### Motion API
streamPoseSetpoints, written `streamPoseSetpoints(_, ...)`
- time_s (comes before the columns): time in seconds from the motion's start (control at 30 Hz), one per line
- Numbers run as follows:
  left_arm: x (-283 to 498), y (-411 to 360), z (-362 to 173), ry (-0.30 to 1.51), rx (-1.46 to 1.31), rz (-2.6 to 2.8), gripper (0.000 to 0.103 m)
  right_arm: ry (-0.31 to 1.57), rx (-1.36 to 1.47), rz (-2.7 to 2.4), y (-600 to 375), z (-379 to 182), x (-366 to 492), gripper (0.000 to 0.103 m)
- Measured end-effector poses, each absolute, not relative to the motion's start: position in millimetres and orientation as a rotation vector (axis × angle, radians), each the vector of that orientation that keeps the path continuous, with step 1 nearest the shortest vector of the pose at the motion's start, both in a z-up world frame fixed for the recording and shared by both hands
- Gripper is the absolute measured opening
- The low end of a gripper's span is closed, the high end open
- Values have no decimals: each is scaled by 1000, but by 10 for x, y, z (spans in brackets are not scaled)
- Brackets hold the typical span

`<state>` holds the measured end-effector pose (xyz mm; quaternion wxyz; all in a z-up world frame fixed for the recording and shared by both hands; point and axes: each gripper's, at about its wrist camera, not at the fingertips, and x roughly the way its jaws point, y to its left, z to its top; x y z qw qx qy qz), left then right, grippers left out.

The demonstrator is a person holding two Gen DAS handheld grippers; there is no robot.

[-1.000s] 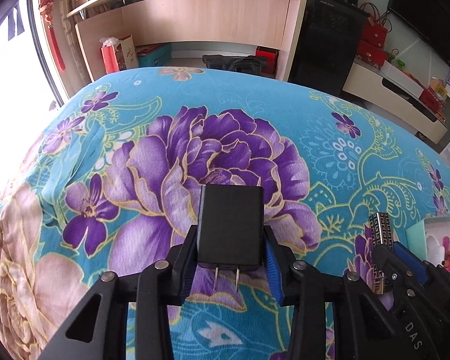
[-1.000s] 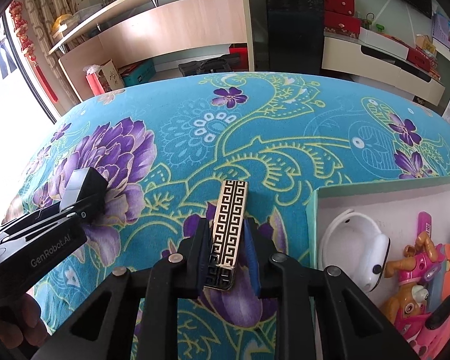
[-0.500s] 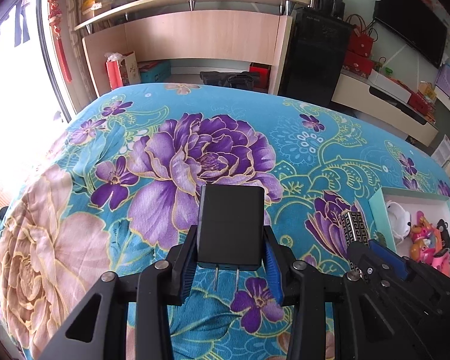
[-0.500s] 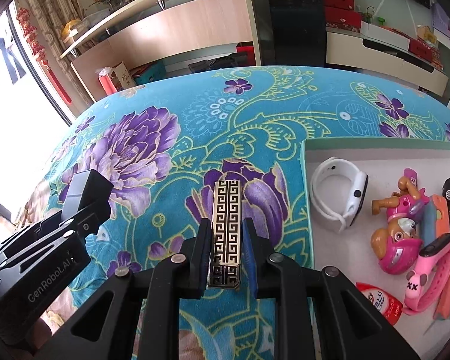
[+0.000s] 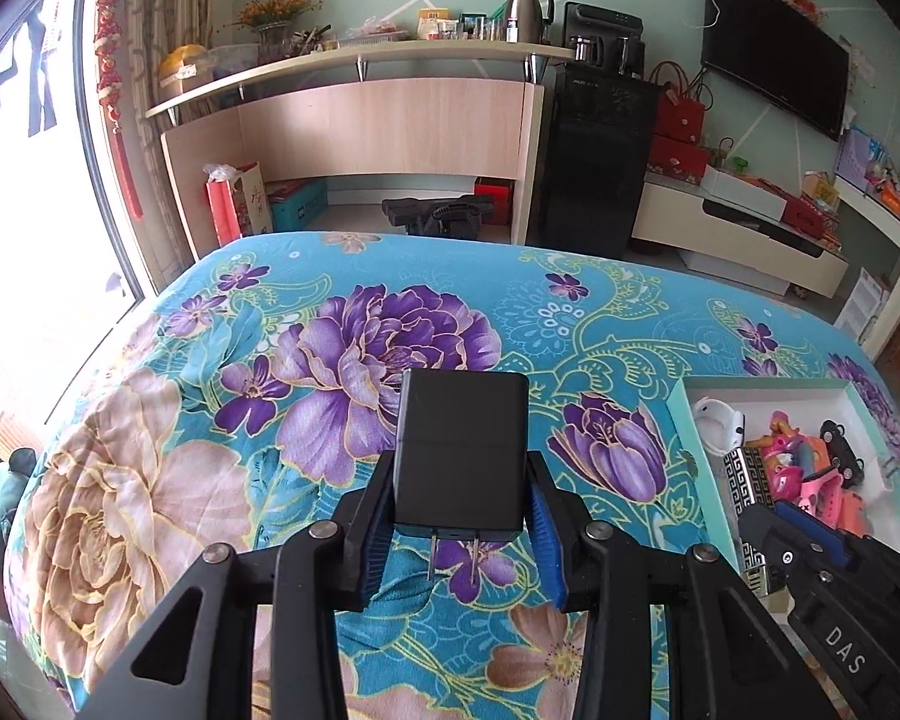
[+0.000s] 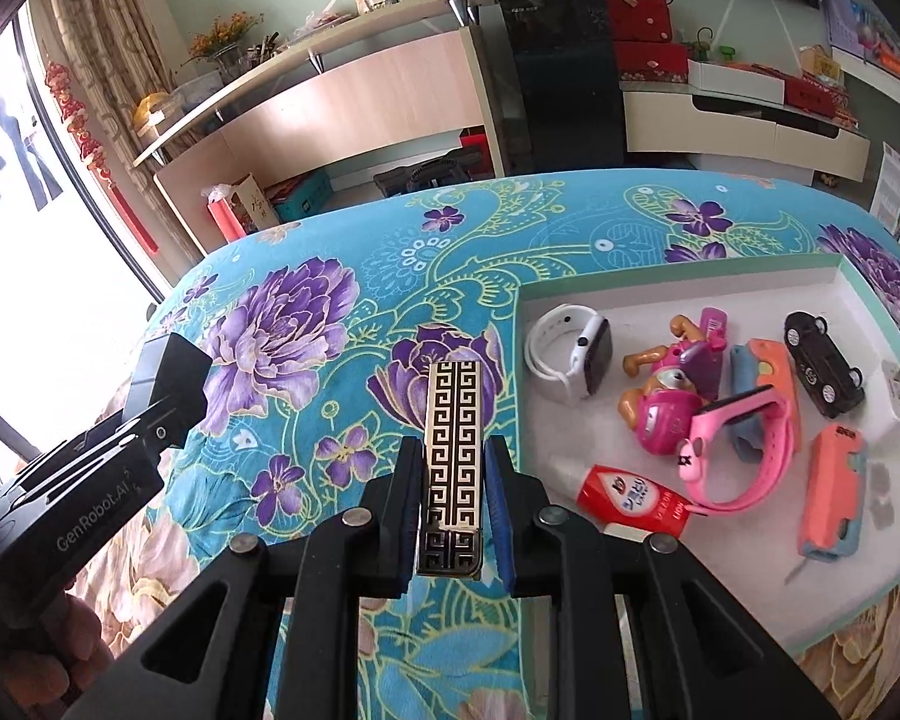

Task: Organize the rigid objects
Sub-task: 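Carry the patterned bar into the tray with the right tool while the left carries the charger, then lower and open both tools to release the bar and charger in the tray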

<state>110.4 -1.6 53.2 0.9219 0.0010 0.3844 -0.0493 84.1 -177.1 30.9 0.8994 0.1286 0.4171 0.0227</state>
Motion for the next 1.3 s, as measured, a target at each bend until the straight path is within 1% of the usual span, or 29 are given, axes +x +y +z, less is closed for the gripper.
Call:
streamPoseSetpoints(0.2,876,-305,650,754,34,-188,42,819,301,1,-2032,439,545,21)
streamPoseSetpoints(0.5,667,-977,697,724,118,-359,42,760,361,-100,-2558,535,309,21)
streamPoseSetpoints(0.83,538,-1547,498,754,181,-484,42,754,448,-248,-3196,433,95,22)
streamPoseSetpoints(1.07,454,-1841,299,747,249,-521,42,754,464,-258,-3320,401,61,22)
streamPoseSetpoints(1.3,461,-1885,235,741,249,-515,43,772,467,-257,-3350,336,87,22)
